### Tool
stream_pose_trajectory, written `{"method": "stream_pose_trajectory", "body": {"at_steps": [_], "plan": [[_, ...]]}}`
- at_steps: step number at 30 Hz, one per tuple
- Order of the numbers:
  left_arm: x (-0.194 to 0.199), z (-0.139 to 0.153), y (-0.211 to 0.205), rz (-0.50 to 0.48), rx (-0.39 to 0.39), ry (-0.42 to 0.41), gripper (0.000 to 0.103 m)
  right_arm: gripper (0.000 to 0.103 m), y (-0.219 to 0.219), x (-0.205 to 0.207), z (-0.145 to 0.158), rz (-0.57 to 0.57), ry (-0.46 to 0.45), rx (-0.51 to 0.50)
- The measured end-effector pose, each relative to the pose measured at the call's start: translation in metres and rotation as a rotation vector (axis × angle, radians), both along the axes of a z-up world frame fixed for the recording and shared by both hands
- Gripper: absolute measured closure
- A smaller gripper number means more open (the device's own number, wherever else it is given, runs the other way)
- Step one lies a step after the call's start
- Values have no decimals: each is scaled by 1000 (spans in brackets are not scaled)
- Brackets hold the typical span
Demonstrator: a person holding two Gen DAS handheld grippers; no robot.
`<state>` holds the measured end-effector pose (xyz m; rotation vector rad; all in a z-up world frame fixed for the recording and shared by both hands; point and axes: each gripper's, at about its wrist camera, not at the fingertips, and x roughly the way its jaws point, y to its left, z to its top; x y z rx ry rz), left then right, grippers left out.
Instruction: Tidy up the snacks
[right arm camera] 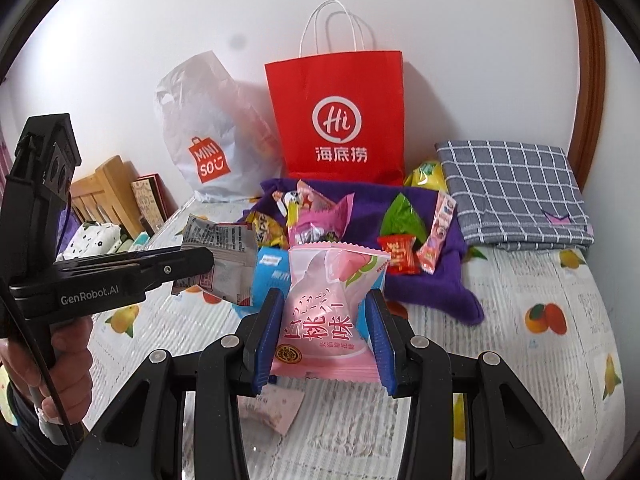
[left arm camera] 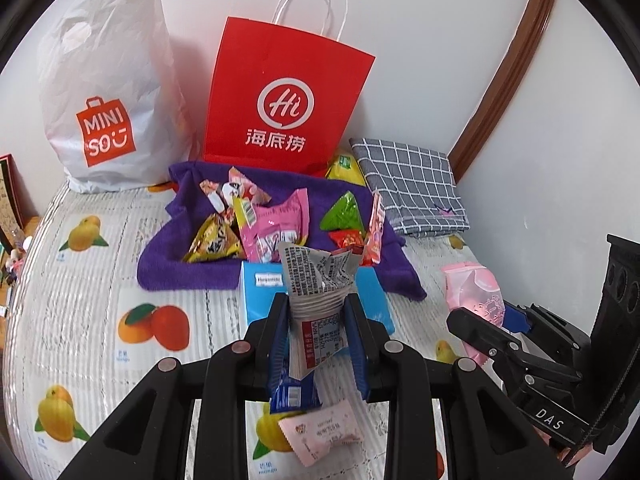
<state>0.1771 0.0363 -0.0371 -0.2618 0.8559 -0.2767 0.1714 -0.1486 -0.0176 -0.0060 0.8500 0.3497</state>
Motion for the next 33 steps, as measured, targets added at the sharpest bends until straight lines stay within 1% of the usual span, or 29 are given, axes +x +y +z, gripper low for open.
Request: {"method": "stream_pose_trajectory", "body": {"at_steps": [4, 7, 8, 9, 11, 12, 14, 20, 21, 22, 23, 24, 25, 26, 27, 30, 33], "plan": [[7, 5, 0, 3, 2, -8, 77, 61, 2, 10, 2, 10, -4, -3], [15, 8, 0, 1, -8, -8, 80, 61, 3, 18, 4, 15, -9, -1], [17, 8, 1, 0, -12, -7, 82, 61, 4, 20, 5, 17, -10, 1], [19, 9, 1, -4, -13, -8, 86, 61, 4, 23, 5, 17, -10, 2], [25, 10, 0, -7, -17, -9, 88, 61, 4, 29, 6, 18, -12, 3], [30, 8, 1, -15, -44, 6, 96, 61, 4, 32, 5, 18, -12, 3], [38, 1, 3, -25, -78, 37, 96, 61, 3, 38, 2, 19, -7, 5], [43, -18, 5, 0, -33, 83, 95, 61, 1, 46, -11, 15, 21, 2], [44, -21, 7, 4, -32, 89, 92, 61, 0, 47, -13, 13, 26, 3], [46, -25, 8, 5, -27, 96, 85, 61, -1, 48, -15, 11, 31, 4], [47, -27, 9, 5, -20, 100, 79, 61, -1, 49, -17, 9, 34, 5], [49, -29, 9, 13, -8, 103, 70, 61, -2, 50, -18, 8, 35, 4], [51, -32, 10, 25, 8, 102, 65, 61, -2, 50, -19, 8, 36, 3], [54, -34, 10, 32, 19, 102, 62, 61, -2, 50, -19, 9, 36, 2], [57, -37, 11, 39, 28, 109, 56, 61, -3, 50, -21, 9, 36, 2], [65, -45, 13, 53, 39, 124, 51, 61, -5, 55, -25, 6, 42, 1], [74, -58, 17, 66, 30, 157, 50, 61, -6, 62, -31, 2, 53, 0]]}}
